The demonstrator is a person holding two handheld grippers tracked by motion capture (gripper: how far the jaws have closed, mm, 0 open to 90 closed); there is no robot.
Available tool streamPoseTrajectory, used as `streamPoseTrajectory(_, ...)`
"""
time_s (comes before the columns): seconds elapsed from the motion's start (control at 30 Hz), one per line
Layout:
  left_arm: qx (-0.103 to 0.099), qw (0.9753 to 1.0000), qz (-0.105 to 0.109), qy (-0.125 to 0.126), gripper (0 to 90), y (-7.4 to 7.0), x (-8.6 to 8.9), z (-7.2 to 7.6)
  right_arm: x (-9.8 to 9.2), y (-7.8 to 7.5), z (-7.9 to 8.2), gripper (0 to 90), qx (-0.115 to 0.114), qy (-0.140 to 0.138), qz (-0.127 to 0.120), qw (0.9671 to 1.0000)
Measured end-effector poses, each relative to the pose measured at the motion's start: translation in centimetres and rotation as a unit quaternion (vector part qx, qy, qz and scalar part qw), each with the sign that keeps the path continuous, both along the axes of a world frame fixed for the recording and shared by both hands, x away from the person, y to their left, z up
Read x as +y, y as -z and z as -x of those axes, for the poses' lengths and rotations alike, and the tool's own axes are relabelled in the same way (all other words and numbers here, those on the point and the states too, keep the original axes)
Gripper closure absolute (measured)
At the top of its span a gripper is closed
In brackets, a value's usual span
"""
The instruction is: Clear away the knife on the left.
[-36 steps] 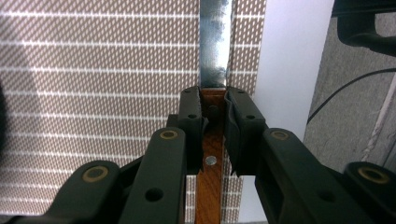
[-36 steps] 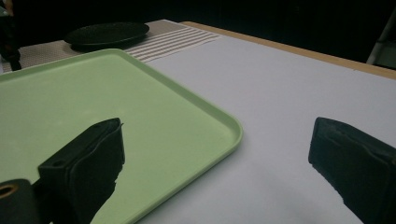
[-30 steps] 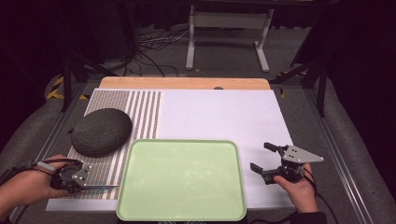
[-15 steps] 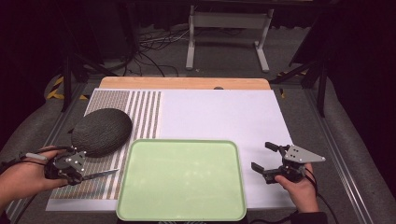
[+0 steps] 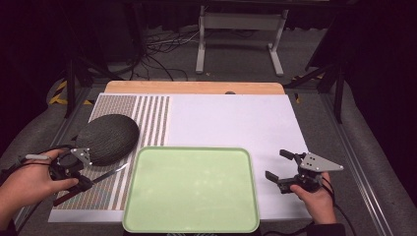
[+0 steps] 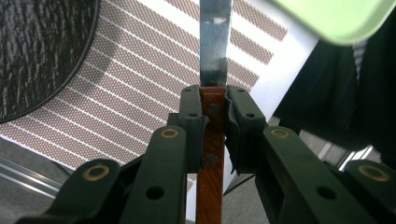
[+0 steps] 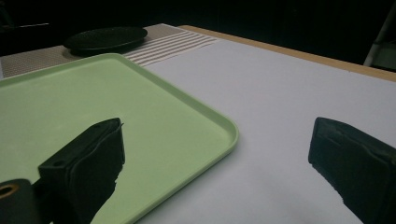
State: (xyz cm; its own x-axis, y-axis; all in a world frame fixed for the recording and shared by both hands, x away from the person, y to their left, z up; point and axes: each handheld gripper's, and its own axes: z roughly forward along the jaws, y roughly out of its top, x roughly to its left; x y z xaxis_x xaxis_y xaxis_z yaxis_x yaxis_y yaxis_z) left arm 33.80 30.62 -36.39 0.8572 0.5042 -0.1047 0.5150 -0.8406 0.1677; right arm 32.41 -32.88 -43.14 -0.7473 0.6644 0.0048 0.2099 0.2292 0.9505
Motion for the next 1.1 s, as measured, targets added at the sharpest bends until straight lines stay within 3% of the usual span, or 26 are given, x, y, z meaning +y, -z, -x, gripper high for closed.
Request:
streamPoseTrajectory(0.33,-0.010,0.9982,0.033,-0.049,77.8,-1.1,-1.6,0.0,-0.1,0.0,0.0,4.2,0.000,0.000,0.000,1.0000)
streamPoseTrajectory(0.47,-0.005,0.9967,0.045,-0.067,77.8,-1.5,-2.5,0.0,-0.1,0.0,0.0,4.2,0.001,0.001,0.000,1.0000)
streamPoseTrajectory(0.87,-0.003,0.9945,0.073,-0.075,77.8,-1.7,-5.5,-0.4,-0.5,-0.2,0.1,5.0,-0.007,0.010,-0.002,0.9999)
streamPoseTrajectory(1.1,0.010,0.9923,0.094,-0.080,77.8,-1.0,-7.1,-0.6,-0.6,-0.2,0.1,4.6,-0.005,0.012,-0.003,0.9999)
